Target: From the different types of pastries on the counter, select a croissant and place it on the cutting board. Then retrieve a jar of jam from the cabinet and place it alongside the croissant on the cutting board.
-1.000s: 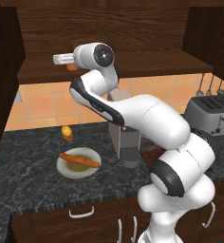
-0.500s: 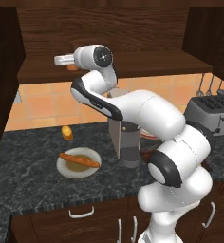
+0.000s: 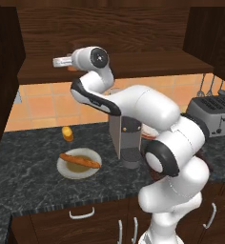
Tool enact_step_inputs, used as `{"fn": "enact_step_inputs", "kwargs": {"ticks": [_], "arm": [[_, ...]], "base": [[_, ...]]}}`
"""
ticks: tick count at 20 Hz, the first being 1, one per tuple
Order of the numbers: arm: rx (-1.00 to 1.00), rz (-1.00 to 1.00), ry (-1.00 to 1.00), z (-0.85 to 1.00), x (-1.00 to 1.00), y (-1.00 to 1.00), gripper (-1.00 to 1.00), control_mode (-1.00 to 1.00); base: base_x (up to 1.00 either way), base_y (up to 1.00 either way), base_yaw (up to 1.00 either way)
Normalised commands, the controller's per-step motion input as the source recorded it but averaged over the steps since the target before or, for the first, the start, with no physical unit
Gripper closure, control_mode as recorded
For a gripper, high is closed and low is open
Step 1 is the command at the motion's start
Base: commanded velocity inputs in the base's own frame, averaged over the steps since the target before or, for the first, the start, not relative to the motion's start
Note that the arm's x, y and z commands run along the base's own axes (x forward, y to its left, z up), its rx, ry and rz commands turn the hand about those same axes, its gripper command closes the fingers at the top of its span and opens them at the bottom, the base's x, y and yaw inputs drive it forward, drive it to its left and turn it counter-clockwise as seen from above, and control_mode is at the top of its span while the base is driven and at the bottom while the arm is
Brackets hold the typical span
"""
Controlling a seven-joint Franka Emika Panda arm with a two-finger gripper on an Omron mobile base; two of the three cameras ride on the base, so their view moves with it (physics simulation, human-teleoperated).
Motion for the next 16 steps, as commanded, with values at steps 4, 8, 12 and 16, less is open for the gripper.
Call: {"fn": "enact_step_inputs", "kwargs": {"ticks": [4, 8, 12, 16], "arm": [[0.0, 0.0, 0.03, 0.0, 0.13, 0.01, 1.0, -1.0], [0.0, 0.0, 0.02, 0.0, 0.03, 0.01, 1.0, -1.0], [0.0, 0.0, 0.0, -0.01, 0.0, 0.0, 1.0, -1.0], [0.02, 0.0, 0.0, -0.1, -0.38, -0.25, 1.0, -1.0]], "base": [[0.0, 0.0, 0.0], [0.0, 0.0, 0.0], [0.0, 0.0, 0.0], [0.0, 0.0, 0.0]]}}
